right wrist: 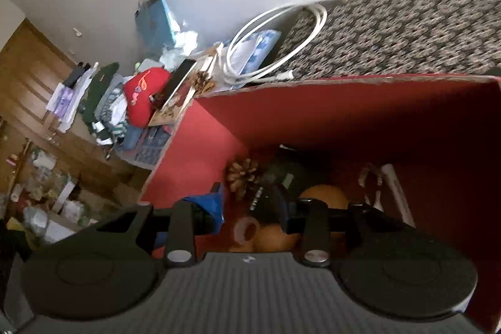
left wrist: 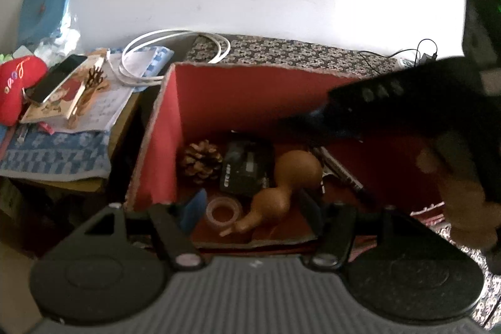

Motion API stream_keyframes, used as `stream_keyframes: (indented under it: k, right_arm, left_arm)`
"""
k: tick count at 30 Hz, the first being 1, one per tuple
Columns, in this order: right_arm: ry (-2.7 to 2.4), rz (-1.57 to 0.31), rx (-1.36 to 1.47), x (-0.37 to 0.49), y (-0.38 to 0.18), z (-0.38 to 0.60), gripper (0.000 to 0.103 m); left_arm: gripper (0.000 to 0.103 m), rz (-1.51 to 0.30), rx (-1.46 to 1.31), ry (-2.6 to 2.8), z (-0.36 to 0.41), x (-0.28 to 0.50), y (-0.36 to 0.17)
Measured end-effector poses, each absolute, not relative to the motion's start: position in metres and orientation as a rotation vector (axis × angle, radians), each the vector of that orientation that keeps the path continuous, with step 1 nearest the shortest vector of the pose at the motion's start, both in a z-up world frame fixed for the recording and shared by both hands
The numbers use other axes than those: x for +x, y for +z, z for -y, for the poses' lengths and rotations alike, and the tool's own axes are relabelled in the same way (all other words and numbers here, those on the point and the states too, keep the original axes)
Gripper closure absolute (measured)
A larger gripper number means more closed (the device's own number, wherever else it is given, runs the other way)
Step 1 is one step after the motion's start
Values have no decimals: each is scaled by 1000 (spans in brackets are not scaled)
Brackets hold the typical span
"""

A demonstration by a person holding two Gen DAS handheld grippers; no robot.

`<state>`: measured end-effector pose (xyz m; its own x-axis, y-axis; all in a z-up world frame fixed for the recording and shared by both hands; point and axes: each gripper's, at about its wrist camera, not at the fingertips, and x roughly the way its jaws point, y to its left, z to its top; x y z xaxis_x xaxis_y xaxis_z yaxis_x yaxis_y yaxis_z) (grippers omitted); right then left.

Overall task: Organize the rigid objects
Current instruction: 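Withdraw the right gripper from the box back over the table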

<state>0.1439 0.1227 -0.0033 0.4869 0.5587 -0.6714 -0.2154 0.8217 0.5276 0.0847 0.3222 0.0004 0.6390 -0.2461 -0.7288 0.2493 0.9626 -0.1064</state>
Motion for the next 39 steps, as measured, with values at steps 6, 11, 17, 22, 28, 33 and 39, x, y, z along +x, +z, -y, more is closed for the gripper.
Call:
stream_keyframes:
  k: [6,11,17,22,28,33,39]
  right_arm:
    - [325,-877,357,119,2,-108,84]
    - [280,-861,385,99,4,-90,84]
    - [292,-833,416,82,12,-72,84]
    - [331,-831,412,71,20,-58,83]
    - [381,-821,392,56,30,-39,84]
    - [395,-798,384,43,36,-19,84]
    - [383,-794,416,30,37,12,84]
  left_arm:
    - [37,-845,42,-279,-303,90,5]
    - [37,-854,103,-258,-280,88,6]
    - [37,-843,143,-217,-256,76,15]
    - [36,-843,147,-155,-237,66,24]
    - [36,-842,146,-100,-214,50,33]
    - [36,-832,168,-80,-190,36,39]
    - [36,-833,180,-88,-160,23,43]
